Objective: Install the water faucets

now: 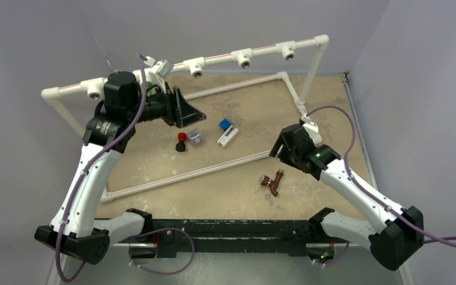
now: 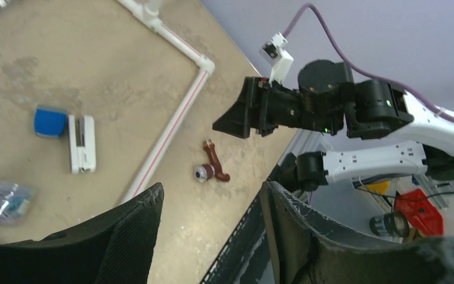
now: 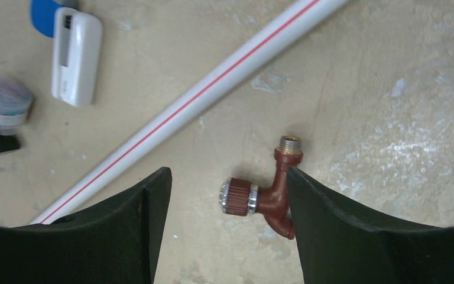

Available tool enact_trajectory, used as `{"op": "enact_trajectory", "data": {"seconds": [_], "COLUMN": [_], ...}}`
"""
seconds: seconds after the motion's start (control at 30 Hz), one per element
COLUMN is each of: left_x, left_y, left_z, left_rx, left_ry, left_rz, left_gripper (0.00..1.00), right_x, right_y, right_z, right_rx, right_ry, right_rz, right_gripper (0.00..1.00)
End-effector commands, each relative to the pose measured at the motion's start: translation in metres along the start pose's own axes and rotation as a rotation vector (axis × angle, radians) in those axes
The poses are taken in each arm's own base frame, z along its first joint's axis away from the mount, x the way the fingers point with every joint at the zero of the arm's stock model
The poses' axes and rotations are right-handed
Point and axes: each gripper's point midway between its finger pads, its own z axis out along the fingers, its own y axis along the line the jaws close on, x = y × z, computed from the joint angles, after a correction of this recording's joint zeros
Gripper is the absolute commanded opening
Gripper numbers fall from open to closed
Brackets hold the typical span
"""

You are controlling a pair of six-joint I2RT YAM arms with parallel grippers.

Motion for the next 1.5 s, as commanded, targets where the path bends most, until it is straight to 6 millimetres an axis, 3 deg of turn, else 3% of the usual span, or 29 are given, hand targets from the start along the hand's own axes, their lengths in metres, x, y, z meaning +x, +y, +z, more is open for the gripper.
{"op": "enact_trajectory", "data": {"seconds": [0.0,0.37,0.43,0.5,0.6,1.03,1.17,1.3,1.47], "left_x": [0.023,0.094,0.108,0.119,0.136,0.176,0.183,0.194,0.198], "left_y": [-0.020,-0.003,0.001,0.005,0.010,0.028,0.035,0.043,0.050], "left_z": [-0.010,-0.005,-0.004,-0.004,-0.004,0.001,0.001,0.001,-0.001], "left_rx": [0.067,0.073,0.064,0.050,0.041,0.009,-0.017,-0.054,-0.108], "left_ry": [0.029,0.195,0.220,0.239,0.275,0.344,0.358,0.380,0.375], "left_rz": [-0.033,-0.152,-0.170,-0.185,-0.209,-0.274,-0.287,-0.309,-0.329], "left_gripper": [0.60,0.60,0.59,0.59,0.59,0.59,0.59,0.59,0.59], "right_x": [0.011,0.054,0.062,0.071,0.081,0.118,0.124,0.127,0.115], "right_y": [-0.018,-0.053,-0.057,-0.060,-0.060,-0.066,-0.066,-0.063,-0.042], "right_z": [0.011,0.042,0.045,0.049,0.052,0.067,0.071,0.072,0.064], "right_rx": [0.087,0.270,0.279,0.276,0.271,0.322,0.330,0.319,0.222], "right_ry": [0.007,0.109,0.129,0.152,0.182,0.256,0.271,0.282,0.271], "right_rz": [0.060,0.078,0.080,0.085,0.087,0.033,0.013,-0.007,-0.072], "right_gripper": [0.71,0.63,0.61,0.53,0.52,0.47,0.32,0.01,0.00]}}
